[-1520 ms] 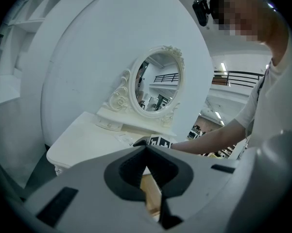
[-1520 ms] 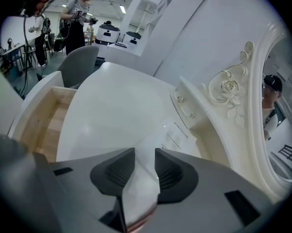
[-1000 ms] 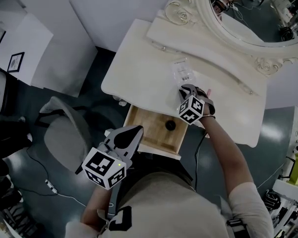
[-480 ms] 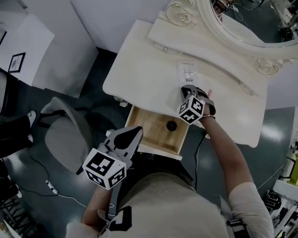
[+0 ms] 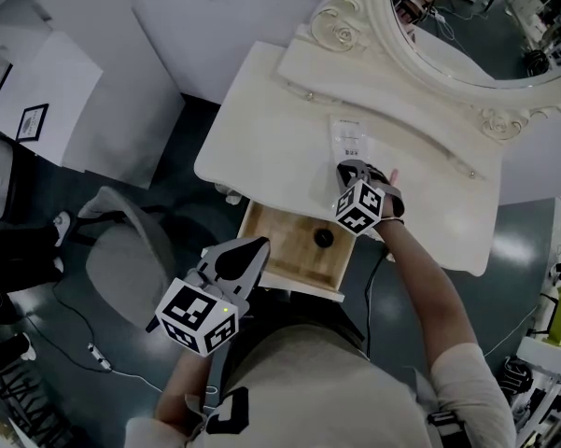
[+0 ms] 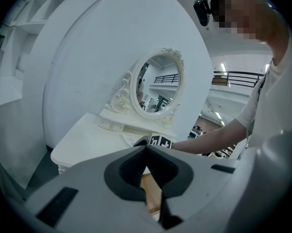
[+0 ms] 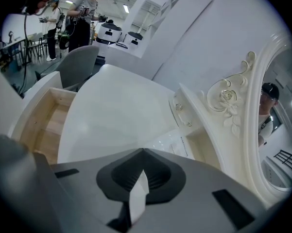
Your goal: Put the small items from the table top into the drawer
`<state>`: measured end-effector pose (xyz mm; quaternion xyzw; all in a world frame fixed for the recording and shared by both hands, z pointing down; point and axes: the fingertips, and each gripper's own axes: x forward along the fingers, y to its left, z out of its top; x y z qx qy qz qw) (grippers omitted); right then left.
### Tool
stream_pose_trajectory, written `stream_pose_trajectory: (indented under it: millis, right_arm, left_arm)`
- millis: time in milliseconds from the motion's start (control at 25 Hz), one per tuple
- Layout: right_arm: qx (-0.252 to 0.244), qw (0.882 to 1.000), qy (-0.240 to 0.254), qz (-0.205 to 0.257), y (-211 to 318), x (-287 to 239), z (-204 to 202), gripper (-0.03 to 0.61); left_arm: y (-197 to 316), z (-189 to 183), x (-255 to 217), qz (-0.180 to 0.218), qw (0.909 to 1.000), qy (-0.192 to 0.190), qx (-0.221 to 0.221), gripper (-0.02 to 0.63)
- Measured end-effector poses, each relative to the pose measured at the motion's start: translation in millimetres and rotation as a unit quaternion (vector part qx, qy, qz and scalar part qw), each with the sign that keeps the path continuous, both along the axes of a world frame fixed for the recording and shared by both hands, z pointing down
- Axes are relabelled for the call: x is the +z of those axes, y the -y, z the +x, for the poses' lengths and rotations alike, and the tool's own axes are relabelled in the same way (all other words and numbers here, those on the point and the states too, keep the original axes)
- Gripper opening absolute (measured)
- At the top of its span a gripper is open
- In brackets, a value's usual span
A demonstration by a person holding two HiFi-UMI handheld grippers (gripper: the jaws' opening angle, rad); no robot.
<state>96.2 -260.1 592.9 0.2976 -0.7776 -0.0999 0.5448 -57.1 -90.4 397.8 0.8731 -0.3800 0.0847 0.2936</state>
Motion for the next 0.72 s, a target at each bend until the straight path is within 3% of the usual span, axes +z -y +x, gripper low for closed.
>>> stream_pose_trajectory:
  millis: [720]
  right_arm:
    - [0.006, 1.0, 0.003, 0.018, -5, -20, -5, 0.028]
  left_arm:
    - [-1, -5, -12, 0.017, 0.9997, -0.004, 0.015, 0.055]
